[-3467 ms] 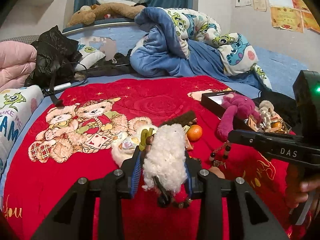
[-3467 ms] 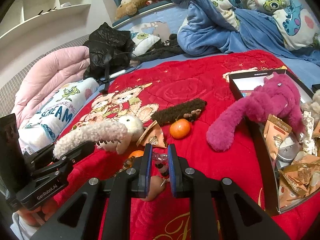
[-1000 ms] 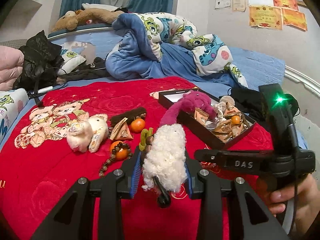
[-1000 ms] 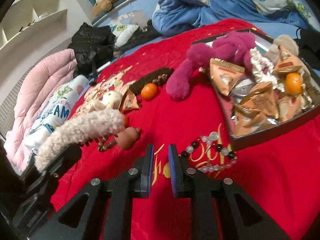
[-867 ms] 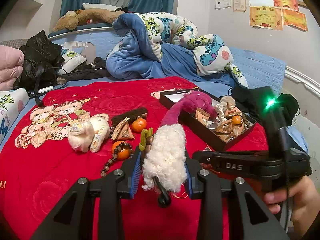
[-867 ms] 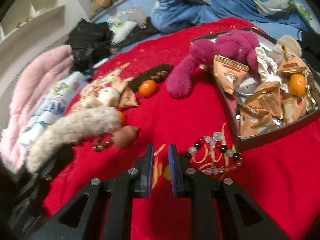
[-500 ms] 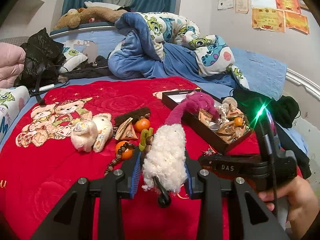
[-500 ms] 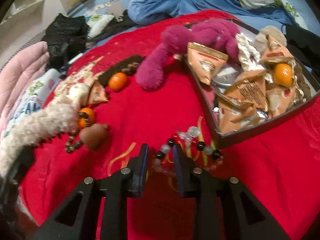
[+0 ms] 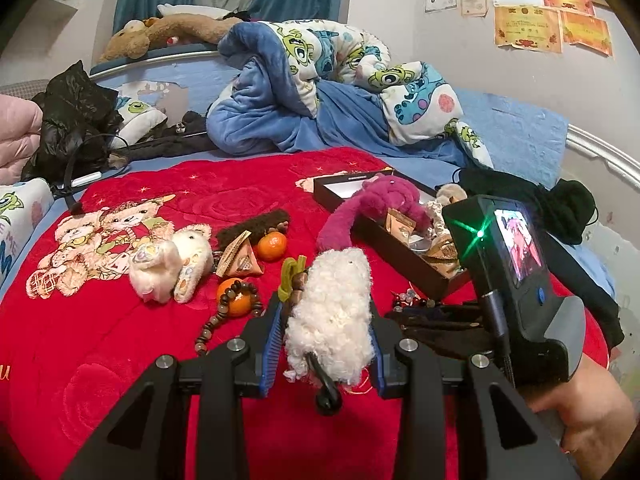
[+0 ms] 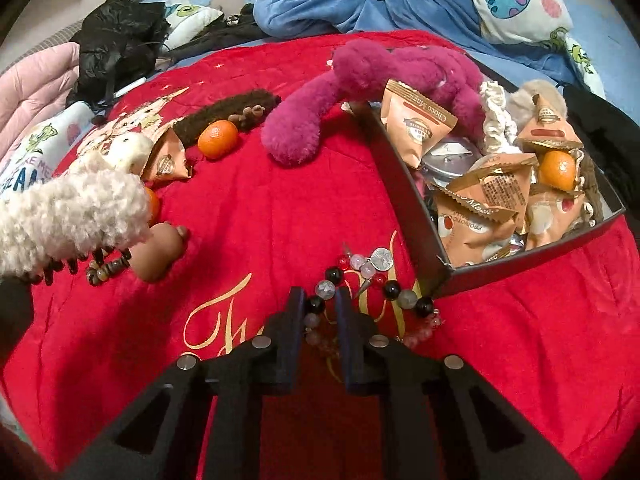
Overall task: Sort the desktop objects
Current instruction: 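Close the right tool on the clear-and-black bead bracelet while the left tool holds the plush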
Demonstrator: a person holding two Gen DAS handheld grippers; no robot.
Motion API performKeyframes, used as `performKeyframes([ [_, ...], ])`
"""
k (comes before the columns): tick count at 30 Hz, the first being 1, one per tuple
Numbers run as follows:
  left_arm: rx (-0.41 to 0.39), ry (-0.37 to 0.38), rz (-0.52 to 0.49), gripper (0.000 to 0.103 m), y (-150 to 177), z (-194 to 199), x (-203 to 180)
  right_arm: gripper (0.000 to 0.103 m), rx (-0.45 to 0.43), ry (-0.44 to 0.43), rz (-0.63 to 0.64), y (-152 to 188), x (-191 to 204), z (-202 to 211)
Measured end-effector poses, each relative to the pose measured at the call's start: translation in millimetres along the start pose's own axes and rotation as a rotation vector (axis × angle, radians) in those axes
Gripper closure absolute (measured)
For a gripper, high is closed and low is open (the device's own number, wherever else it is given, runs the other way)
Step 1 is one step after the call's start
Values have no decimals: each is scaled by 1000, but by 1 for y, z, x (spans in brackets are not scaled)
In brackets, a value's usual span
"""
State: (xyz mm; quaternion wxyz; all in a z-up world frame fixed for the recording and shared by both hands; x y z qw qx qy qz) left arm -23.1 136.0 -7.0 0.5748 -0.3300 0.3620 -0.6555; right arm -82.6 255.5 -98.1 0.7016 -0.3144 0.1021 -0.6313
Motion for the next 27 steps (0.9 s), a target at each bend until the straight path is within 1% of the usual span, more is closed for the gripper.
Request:
performKeyframes([
  [4,4,-2,1,66,0,-2,0,92,-15,-38,-15,-3,1,0],
  [7,7,-1,6,66,0,-3,0,93,-28,-40,-3,-5,3,3],
  [10,3,0,6,66,0,-3,1,93,-71,-28,15,-10,8,10],
  [15,-5,1,8,66,-1,-3,-1,93,-133,-38,26,-17,14,26],
  [20,-8,1,24,66,-4,-4,-4,93,-194,-27,42,-22,18,40],
  [23,-6,9,39,66,-8,-3,-9,93,-230,-35,34,-22,14,53],
  [27,-24,37,48,66,-14,1,-25,93,-269,-33,28,-23,6,70],
])
Point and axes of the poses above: each gripper's, at about its wrist camera, not at the fingertips, and z roughly against the way its jaws point, x to its left, y to its underside, the point moved 5 cm from there along -z, roughly the way its jaws point, and after that the axes turned 13 degrees about -y, right-handed, at the moved point
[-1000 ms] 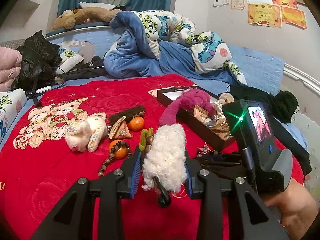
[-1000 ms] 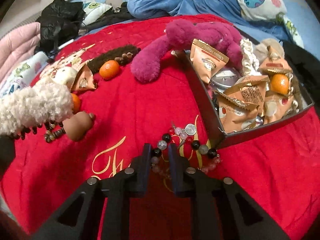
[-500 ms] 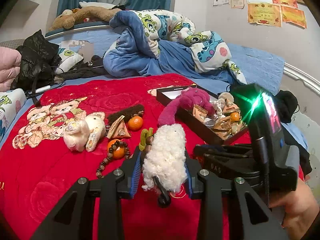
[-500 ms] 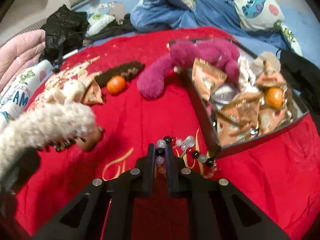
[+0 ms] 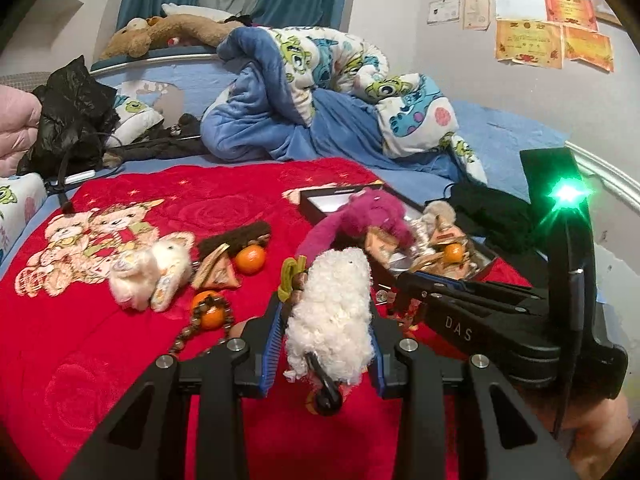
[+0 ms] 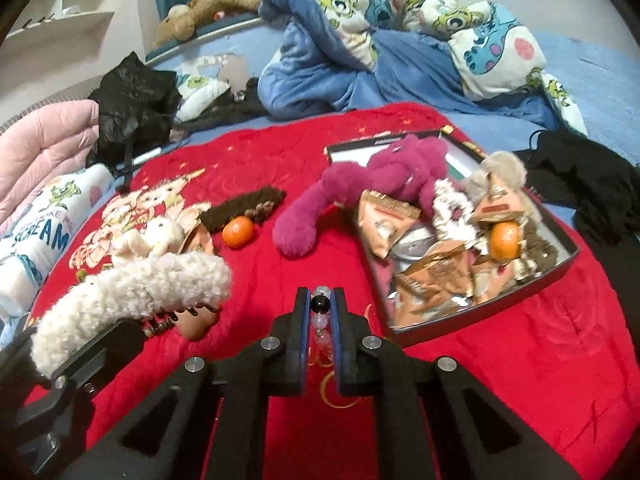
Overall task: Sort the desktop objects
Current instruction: 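Close the right tool on the clear-and-black bead bracelet while the left tool holds the plush, then carry the bead bracelet in the right tool and the plush in the left tool to the tray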
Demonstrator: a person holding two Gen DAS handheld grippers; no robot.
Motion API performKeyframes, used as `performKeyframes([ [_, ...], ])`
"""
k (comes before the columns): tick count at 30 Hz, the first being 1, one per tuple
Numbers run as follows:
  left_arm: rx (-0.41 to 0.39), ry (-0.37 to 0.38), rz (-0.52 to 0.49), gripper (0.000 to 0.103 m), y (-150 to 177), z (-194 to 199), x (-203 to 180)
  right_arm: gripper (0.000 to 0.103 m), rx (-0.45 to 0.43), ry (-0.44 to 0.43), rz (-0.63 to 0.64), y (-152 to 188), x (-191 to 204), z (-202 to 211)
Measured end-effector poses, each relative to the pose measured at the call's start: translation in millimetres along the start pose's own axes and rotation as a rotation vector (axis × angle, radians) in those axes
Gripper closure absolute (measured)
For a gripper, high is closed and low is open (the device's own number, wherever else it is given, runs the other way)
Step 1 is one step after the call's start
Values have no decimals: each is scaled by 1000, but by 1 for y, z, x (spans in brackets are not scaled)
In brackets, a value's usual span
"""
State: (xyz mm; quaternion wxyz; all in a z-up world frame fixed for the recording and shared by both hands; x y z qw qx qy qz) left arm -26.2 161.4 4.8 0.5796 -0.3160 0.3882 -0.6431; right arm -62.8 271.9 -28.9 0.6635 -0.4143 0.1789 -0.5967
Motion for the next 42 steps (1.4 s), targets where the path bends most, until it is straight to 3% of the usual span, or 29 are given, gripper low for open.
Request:
performKeyframes([
  [9,4,76,-40,66,-2,-2,-58,93,-66,36,4,-5,-35,42],
  [18,18,172,-50,66,4,-5,-121,93,-112,116,-64,5,-100,87],
  [25,9,202,-69,66,4,-9,-153,93,-139,128,-116,8,-132,103],
  [33,3,194,-88,66,-4,-16,-158,93,-163,97,-108,-2,-134,92],
  [42,-63,144,-103,66,-32,-30,-154,93,-243,30,-145,-33,-133,83],
])
Point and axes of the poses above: each gripper's, at about its wrist camera, not at the fingertips, and z roughly against the way its jaws point, x to its left, y to its underside, the point moved 5 cm from there along -z, roughly the way its jaws point, and after that the axes turned 13 degrees about -y, right-handed, at the moved point
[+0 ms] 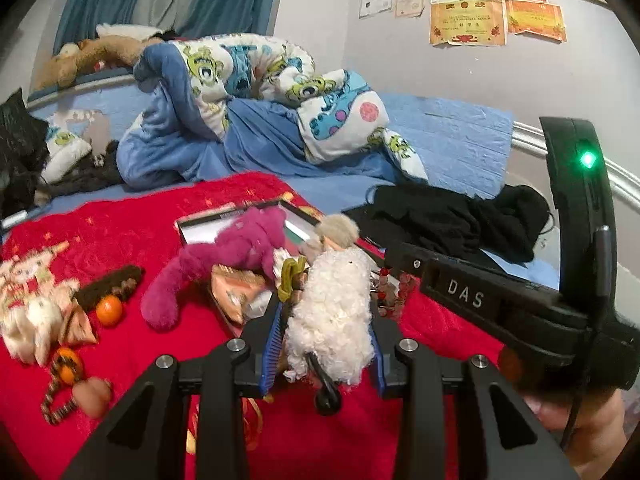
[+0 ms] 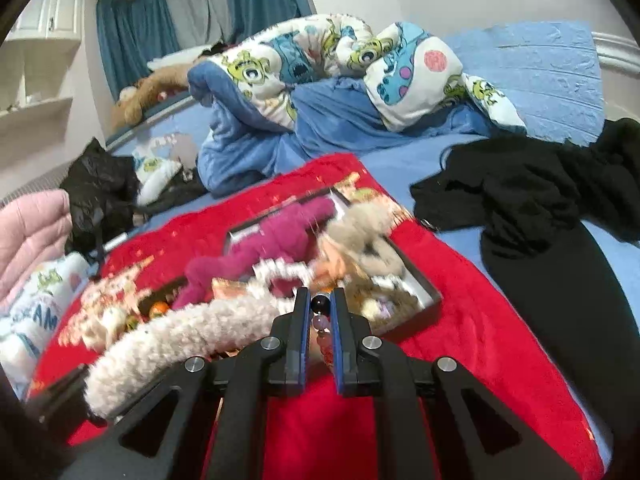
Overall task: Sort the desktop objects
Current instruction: 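Carry the bead bracelet in the right tool and the plush in the left tool to the tray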
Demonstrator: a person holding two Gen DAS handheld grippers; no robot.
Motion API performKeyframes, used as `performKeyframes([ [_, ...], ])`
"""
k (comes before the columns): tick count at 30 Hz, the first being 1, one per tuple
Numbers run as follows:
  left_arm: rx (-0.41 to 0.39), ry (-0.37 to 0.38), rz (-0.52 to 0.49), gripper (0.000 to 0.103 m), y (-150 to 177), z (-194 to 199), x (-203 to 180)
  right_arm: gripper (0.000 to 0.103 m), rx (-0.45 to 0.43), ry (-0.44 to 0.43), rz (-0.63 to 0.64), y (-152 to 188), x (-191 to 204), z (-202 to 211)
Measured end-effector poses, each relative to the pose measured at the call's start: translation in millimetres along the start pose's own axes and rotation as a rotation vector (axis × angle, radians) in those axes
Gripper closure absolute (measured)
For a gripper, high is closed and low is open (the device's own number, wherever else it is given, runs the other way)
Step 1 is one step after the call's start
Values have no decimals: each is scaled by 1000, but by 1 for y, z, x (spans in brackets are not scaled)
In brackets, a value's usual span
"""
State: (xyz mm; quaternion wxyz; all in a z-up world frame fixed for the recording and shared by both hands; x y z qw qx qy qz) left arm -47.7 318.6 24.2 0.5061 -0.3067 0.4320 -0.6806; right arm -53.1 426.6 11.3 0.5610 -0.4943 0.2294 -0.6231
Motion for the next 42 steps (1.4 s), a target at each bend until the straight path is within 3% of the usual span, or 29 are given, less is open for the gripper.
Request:
performKeyframes([
  [18,-5,-22,125,66,-68,-95,38,93,-64,-90,47,-81,18,-76],
  [24,45,-30,79,66,-70,-142,41,93,-43,-70,37,-97,5,-115],
  [34,115,-26,41,66,-46,-186,43,92,69,-46,-65,-79,-30,-170],
  [42,122,-29,14,66,-36,-187,35,92,109,-24,-62,-68,-31,-172],
])
Point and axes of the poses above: each gripper's, at about its wrist camera, not at the fingertips, and z roughly against the way its jaws point, x to its left, y to its underside, the point moved 5 cm from there along -z, roughly the way its jaws point, and after that the axes turned 13 degrees about -y, right-handed, at the moved point
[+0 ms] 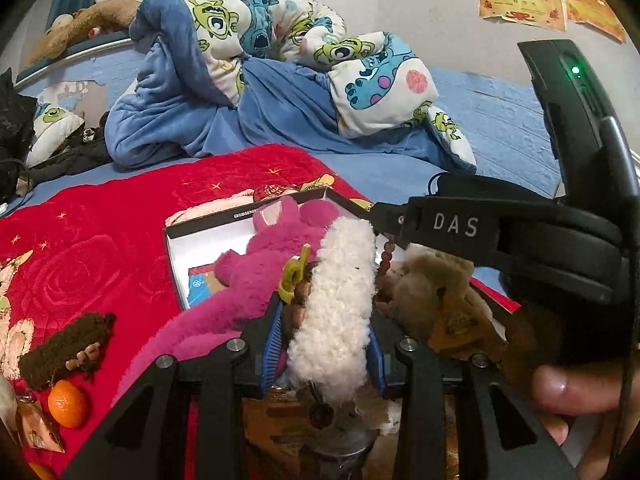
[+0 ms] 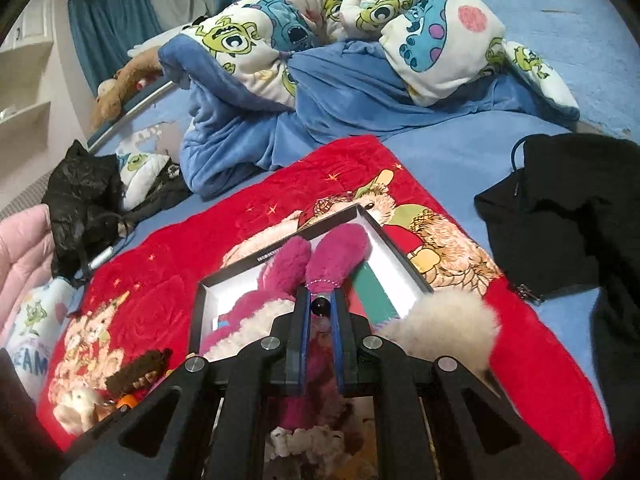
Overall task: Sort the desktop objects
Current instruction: 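Carry the bead bracelet in the right tool and the plush in the left tool to the tray, then open the left tool over the tray while the right tool releases the bead bracelet there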
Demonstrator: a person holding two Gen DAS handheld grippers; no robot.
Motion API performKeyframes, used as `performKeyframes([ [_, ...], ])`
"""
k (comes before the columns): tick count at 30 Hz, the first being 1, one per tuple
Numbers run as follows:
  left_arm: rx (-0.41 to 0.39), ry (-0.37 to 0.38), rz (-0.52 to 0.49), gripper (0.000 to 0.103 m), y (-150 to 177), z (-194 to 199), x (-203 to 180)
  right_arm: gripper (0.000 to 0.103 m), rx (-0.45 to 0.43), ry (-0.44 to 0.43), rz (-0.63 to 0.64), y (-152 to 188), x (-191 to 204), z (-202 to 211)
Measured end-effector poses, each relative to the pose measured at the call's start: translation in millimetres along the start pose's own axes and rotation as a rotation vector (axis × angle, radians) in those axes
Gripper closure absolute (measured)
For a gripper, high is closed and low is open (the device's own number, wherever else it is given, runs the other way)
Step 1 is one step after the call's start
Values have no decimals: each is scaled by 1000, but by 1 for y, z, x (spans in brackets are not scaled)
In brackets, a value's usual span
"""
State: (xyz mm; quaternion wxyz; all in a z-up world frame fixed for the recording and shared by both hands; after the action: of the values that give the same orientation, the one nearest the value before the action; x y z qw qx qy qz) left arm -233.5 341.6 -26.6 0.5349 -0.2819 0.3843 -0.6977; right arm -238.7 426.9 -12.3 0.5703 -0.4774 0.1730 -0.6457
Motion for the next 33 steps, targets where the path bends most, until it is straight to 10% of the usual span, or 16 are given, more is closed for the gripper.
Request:
performKeyframes([
  [17,14,-44,6,62,-2,-1,3,89,3,-11,14,0,1,-2],
  [23,-11,-45,2,13,-6,7,5,64,-35,-16,5,-5,1,8],
  [27,-40,-70,1,0,-12,14,10,40,-49,-16,6,-10,2,14],
  [33,-69,-80,3,0,-19,23,16,38,-71,-32,9,-14,6,22],
])
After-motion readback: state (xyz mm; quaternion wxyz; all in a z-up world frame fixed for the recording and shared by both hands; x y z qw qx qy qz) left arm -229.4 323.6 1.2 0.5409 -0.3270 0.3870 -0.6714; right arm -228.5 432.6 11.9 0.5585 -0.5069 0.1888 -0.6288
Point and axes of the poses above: each gripper's, at about its wrist camera, not at the fingertips, and z roughly against the way its jaws point, x to its left, y to its underside, the point moved 5 cm from there along -z, roughly the way its jaws point, and after that the axes turned 13 degrees about -y, right-handed, at the moved point
